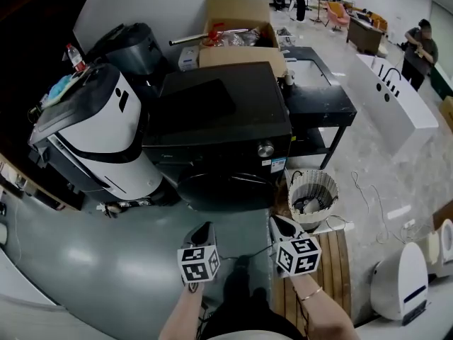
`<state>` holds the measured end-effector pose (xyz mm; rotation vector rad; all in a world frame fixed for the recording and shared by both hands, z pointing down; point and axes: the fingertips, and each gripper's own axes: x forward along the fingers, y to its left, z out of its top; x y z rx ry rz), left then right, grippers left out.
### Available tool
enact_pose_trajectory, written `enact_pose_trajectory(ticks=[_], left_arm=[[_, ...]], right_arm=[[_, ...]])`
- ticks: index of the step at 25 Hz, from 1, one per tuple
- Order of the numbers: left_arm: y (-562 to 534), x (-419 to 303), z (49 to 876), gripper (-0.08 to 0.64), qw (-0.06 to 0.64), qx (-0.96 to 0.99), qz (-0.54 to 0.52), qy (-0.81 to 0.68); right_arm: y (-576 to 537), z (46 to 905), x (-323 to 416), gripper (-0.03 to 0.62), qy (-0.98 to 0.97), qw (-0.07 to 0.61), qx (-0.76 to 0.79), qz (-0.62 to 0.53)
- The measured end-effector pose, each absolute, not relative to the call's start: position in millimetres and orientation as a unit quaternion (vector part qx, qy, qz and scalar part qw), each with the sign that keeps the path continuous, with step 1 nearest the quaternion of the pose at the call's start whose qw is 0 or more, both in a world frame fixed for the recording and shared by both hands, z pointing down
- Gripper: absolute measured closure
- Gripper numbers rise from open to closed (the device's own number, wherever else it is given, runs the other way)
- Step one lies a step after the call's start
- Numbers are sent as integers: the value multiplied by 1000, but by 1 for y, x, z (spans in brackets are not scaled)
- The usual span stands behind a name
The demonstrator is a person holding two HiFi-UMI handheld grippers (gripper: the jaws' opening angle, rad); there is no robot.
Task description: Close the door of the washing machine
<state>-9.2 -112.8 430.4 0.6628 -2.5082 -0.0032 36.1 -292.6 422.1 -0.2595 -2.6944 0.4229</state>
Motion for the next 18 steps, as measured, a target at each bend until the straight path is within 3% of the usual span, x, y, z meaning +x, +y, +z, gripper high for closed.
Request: enact_pose_trajectory(ticks=[10,18], left_arm=[[-100,20,413,534,263,236,-1,-936],[-86,-10,414,532,263,243,1,-934]], right_arm=[[-283,397,66,588,-967,179,-110,147],[-257,397,42,588,-964,184,-125,144]])
